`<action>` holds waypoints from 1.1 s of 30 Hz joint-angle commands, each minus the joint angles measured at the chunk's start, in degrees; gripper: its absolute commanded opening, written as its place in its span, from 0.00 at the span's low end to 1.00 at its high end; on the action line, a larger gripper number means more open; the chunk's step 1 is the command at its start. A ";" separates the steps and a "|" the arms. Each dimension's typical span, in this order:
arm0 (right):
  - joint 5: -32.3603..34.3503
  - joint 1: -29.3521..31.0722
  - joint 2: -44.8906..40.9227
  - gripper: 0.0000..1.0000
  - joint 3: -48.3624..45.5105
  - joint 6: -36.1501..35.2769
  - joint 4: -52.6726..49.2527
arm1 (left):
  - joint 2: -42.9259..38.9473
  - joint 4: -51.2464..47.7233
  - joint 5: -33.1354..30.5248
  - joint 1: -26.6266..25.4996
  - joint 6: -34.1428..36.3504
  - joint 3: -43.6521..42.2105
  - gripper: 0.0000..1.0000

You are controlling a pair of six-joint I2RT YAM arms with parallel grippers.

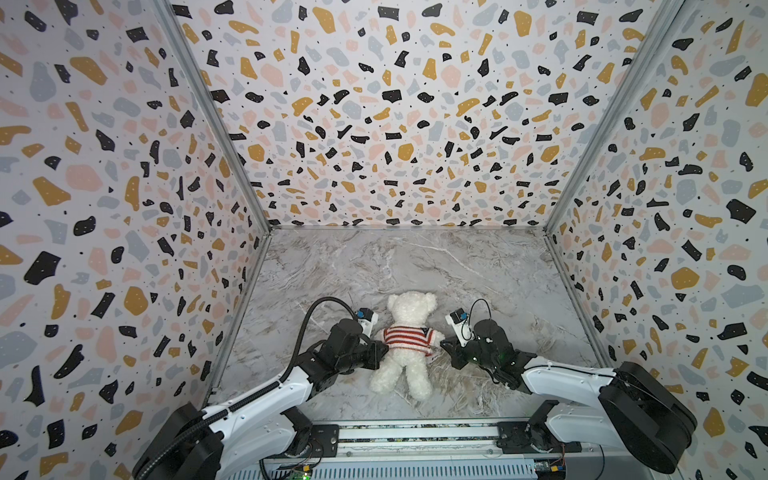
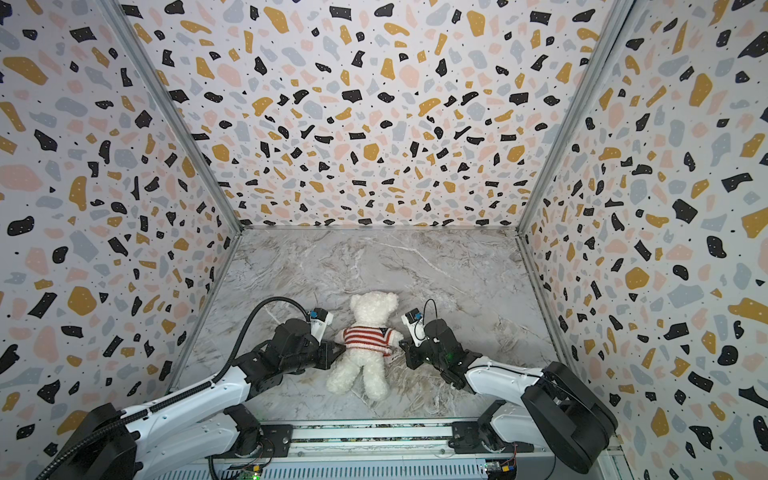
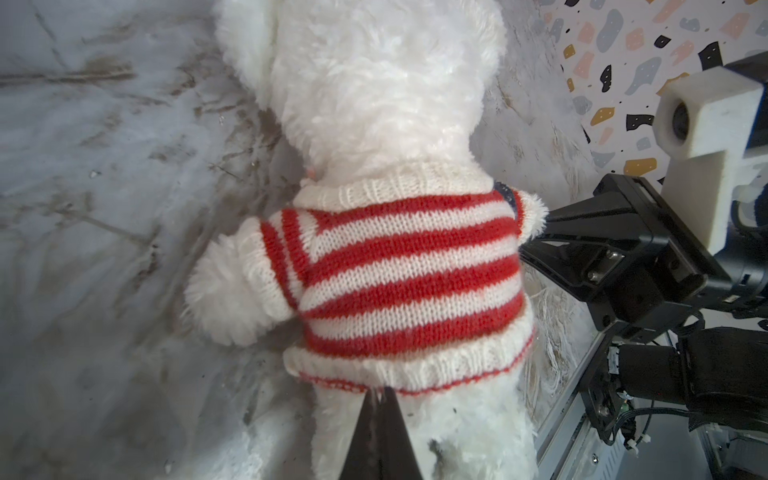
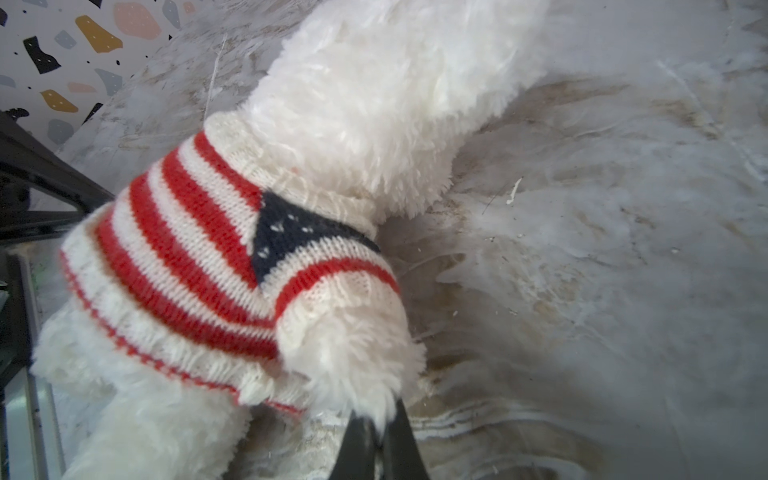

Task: Dress the teddy bear

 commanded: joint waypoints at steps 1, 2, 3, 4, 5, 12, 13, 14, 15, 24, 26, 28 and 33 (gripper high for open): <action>0.86 -0.01 -1.45 0.00 1.25 -0.43 -0.94 | -1.12 -1.45 -0.33 -0.28 1.25 -0.47 0.00; 0.87 -0.04 -1.56 0.00 1.31 -0.37 -0.87 | -1.33 -1.38 -0.41 -0.29 1.12 -0.25 0.00; 0.77 -0.04 -1.68 0.00 1.25 -0.31 -0.97 | -1.49 -1.32 -0.42 -0.28 1.00 0.09 0.00; 0.62 0.09 -1.91 0.00 1.31 -0.28 -1.01 | -1.61 -1.45 -0.51 -0.28 1.04 0.55 0.00; 0.47 0.16 -2.27 0.00 1.33 -0.30 -0.97 | -1.84 -1.75 -0.79 -0.49 1.28 1.25 0.01; 0.39 4.01 -8.46 0.00 2.93 -2.16 -1.38 | -1.46 -10.13 -10.80 -8.01 4.91 10.95 0.31; 0.64 4.69 -9.12 0.00 3.38 -2.36 -1.63 | -1.28 -10.85 -12.23 -9.22 5.13 12.08 0.31; 0.80 5.40 -9.65 0.00 4.01 -2.60 -2.11 | -1.10 -11.49 -13.57 -10.45 5.44 13.19 0.33; 1.04 5.94 -9.77 0.00 4.71 -2.82 -2.76 | -0.88 -11.80 -14.75 -11.64 5.63 14.07 0.36; 2.00 8.66 -11.41 0.00 6.68 -3.55 -2.91 | 4.78 -13.24 -24.02 -16.42 5.92 18.20 0.53; 1.95 8.74 -11.46 0.00 6.74 -3.61 -3.10 | 6.11 -13.36 -25.38 -16.54 5.65 18.68 0.54; 1.95 8.84 -11.55 0.00 6.79 -3.77 -3.31 | 7.32 -13.28 -25.79 -16.73 5.66 19.18 0.54; 1.76 8.91 -12.02 0.00 6.49 -4.06 -3.04 | 9.38 -11.81 -25.36 -16.98 5.39 19.49 0.55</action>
